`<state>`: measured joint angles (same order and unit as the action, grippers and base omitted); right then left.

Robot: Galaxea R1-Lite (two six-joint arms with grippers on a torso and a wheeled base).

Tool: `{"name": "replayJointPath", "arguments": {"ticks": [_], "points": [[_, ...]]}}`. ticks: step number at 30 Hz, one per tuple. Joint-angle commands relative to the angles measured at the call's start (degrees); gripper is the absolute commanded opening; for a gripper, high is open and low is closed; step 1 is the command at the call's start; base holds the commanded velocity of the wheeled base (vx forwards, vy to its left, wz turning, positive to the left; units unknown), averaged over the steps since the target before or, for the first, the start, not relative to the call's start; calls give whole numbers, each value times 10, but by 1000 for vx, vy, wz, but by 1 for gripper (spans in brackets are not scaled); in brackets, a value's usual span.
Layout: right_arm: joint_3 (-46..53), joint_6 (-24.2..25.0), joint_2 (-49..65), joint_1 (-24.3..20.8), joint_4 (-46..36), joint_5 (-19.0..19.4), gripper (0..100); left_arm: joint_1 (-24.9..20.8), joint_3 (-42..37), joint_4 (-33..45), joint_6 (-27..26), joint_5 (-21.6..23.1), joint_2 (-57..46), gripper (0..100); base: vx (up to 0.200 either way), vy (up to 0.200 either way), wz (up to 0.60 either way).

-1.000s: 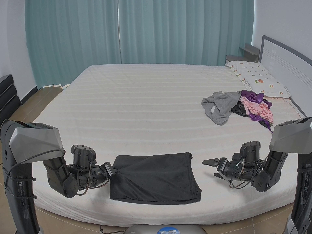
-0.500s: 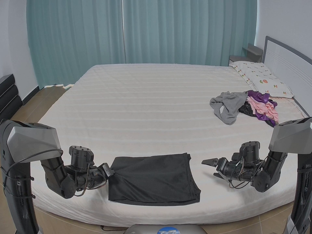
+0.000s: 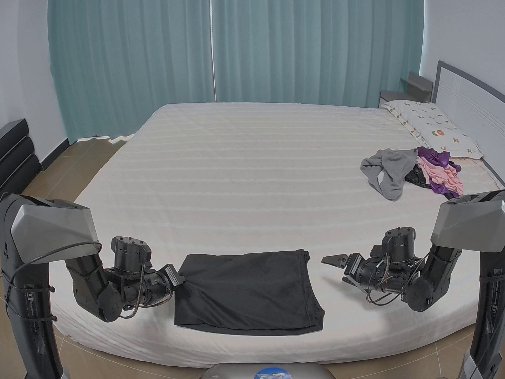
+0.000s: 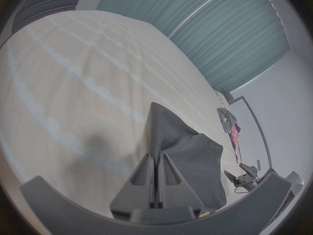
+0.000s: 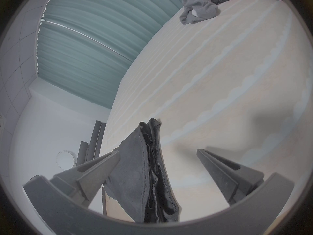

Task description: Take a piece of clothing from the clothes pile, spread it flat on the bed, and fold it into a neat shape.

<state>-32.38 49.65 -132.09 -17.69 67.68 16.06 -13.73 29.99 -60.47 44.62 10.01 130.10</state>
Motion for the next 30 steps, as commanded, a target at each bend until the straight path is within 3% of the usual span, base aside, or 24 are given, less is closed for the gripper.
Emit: {"name": "replayJointPath", "arguments": {"ticks": [1,25,26,30], "points": [[0,0,-1,-1,1,0,100,-4,-1,0,0,0,1,0,0,0,0],[2,1,-2,3,3,0,100,-24,-7,0,19,0,-2,0,0,0,0],[1,1,-3,3,3,1,100,-24,-9,0,20,0,-1,100,0,0,0],[2,1,-2,4,3,1,100,-24,-13,-1,18,-2,-3,100,0,0,0]]}}
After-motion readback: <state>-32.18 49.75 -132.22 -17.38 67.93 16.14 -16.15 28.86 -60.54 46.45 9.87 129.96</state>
